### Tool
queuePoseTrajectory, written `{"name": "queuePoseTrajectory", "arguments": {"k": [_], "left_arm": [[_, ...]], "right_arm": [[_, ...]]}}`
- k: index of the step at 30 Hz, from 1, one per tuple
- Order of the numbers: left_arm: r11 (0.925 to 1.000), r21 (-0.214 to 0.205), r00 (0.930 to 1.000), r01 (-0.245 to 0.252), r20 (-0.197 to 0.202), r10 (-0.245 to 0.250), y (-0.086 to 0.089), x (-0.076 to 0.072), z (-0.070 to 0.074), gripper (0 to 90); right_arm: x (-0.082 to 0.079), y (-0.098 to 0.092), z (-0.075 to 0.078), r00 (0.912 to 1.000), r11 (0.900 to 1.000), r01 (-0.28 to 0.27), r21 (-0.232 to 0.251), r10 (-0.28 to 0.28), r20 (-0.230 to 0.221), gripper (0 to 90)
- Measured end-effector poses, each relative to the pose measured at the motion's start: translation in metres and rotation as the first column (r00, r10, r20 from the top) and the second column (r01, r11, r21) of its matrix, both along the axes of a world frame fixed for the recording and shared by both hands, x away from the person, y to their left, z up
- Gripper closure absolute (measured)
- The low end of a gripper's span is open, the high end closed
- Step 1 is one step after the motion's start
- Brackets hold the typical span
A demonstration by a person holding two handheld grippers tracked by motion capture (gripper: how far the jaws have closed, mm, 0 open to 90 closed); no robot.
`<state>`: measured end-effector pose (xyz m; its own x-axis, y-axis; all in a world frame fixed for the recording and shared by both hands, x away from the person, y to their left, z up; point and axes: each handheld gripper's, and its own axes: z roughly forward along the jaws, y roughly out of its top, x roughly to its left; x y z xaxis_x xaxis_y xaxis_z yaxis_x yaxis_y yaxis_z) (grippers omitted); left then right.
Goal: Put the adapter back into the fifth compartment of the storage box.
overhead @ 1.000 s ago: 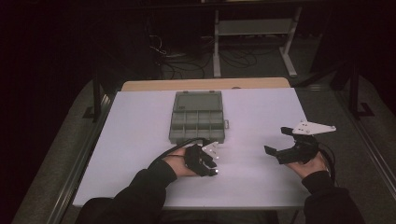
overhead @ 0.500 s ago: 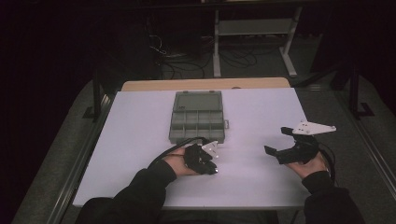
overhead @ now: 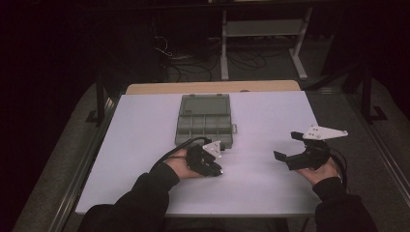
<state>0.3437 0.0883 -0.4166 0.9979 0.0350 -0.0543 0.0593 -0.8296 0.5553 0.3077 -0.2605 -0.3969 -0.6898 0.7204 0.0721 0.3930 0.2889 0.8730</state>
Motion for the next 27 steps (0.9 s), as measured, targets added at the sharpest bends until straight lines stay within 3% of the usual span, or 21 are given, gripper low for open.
{"name": "queuePoseTrajectory", "arguments": {"k": [27], "left_arm": [[0.9960,-0.064,0.9980,-0.062,0.008,0.063,0.028,0.013,0.021,76.5]], "right_arm": [[0.000,0.000,0.000,1.0000,1.0000,-0.003,0.002,0.003,-0.004,0.0]]}}
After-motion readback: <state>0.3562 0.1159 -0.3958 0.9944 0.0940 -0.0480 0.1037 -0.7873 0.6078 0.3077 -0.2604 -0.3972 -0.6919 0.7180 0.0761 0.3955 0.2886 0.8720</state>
